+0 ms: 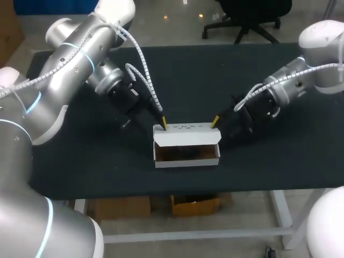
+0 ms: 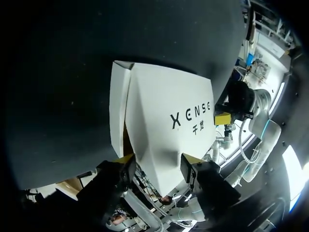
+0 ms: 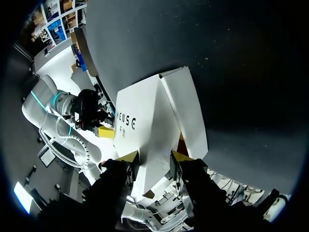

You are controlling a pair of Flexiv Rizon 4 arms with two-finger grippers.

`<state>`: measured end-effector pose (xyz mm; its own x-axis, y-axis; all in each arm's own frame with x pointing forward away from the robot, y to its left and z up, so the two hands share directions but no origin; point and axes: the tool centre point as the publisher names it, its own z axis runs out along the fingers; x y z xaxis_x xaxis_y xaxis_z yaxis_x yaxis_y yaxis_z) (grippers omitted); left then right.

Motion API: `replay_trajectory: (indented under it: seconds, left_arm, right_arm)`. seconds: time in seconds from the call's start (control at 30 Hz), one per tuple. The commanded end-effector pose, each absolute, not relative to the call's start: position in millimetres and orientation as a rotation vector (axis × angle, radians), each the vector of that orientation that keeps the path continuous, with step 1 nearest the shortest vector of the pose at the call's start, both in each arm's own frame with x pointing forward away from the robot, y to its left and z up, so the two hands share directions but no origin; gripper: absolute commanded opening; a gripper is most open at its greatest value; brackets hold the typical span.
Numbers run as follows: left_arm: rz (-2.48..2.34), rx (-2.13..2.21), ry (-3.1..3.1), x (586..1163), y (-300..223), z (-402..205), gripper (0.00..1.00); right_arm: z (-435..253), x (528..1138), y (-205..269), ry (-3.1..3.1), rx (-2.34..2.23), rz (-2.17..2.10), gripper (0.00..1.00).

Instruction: Assemble the packaging by folding the flat box into shape, placing the metal phone stand inside, and closing the box properly

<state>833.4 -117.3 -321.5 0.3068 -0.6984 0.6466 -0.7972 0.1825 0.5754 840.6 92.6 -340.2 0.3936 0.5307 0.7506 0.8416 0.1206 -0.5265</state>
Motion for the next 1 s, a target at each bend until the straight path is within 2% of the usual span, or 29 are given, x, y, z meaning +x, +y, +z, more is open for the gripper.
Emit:
replay_trajectory:
  seconds: [0.03,1.0]
  left_arm:
    - [0.104,1.531,-1.426,839.0,-117.4,-322.1,0.61]
    - [0.093,1.549,-1.46,832.6,-119.4,-329.5,0.6]
  right_arm:
    - [-337.6,839.6,94.8,-1.276,-1.56,-0.344,0.39]
    - [-349.6,835.9,97.9,-1.283,-1.589,-0.304,0.43]
